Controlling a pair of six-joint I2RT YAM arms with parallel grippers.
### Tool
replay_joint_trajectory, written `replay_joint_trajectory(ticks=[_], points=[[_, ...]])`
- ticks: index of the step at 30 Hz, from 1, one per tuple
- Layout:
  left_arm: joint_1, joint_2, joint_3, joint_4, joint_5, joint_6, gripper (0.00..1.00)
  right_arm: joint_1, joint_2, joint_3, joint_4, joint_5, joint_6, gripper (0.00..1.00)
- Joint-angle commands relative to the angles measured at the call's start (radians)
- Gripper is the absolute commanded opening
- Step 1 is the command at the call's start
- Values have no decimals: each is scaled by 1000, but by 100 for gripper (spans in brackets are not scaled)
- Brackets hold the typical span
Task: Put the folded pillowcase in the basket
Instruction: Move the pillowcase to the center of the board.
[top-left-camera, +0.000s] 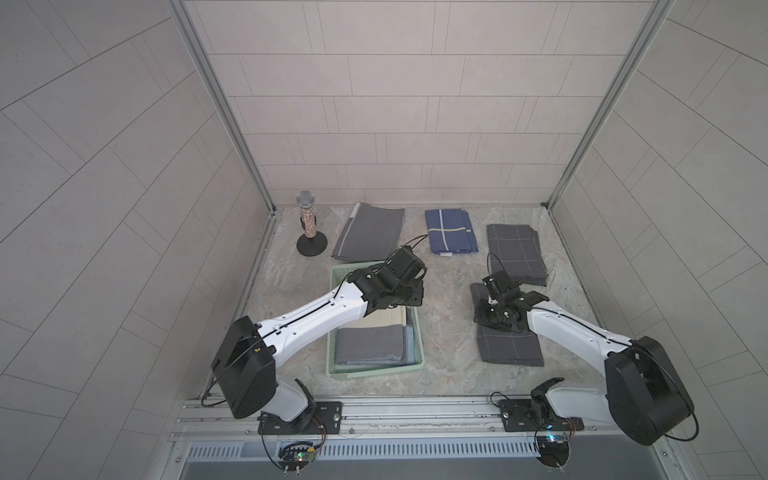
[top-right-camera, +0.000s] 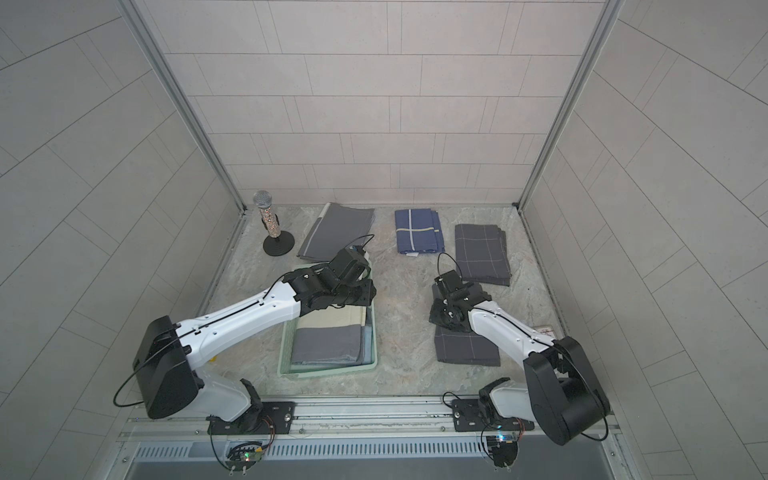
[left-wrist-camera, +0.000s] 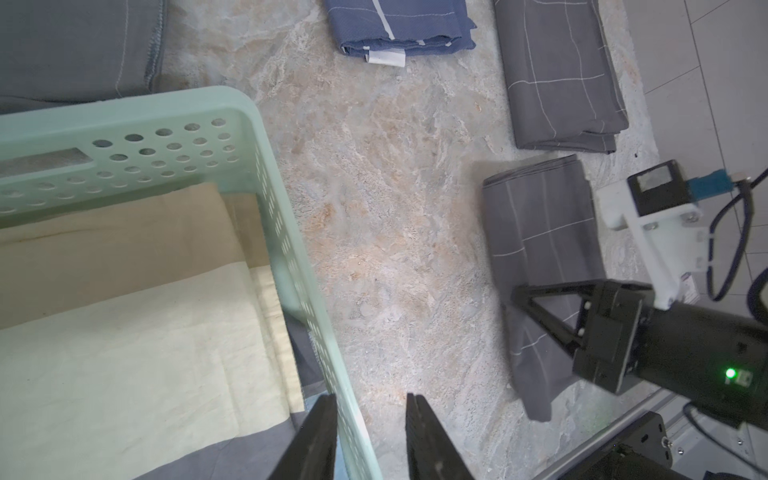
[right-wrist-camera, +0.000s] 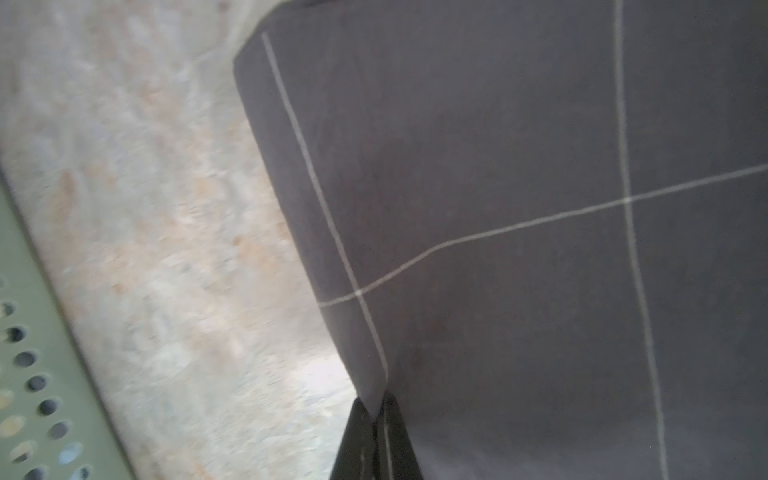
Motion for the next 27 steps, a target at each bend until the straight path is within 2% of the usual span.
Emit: replay_joint_trajectory(ticks=[1, 3, 5, 8, 12, 16, 21, 24, 27], points=[[-4, 15, 46, -3, -5, 0, 37, 68, 67, 62, 68, 25, 130, 12], [-4, 25, 58, -7, -5, 1, 42, 81, 144, 100, 95, 15, 143, 28], [-3, 35, 69, -11, -3, 2, 47, 81, 202, 128, 117, -26, 144, 36], [-3, 55, 82, -6, 1, 4, 51, 81, 182, 119, 129, -47, 144, 40], [-8, 123, 136, -3, 42, 10, 52, 55, 14, 92, 14, 22, 89, 42], [-35, 235, 246, -18, 72, 25, 52, -69, -174, 17, -103, 61, 24, 46], [-45, 403, 368, 2, 126, 3, 56, -308, -355, -48, -230, 17, -73, 51], [-45, 503, 450, -4, 148, 10, 57, -377, -397, -48, -267, -4, -107, 54], [-45, 601, 521, -14, 177, 7, 58, -392, -393, -41, -287, -2, -129, 58]])
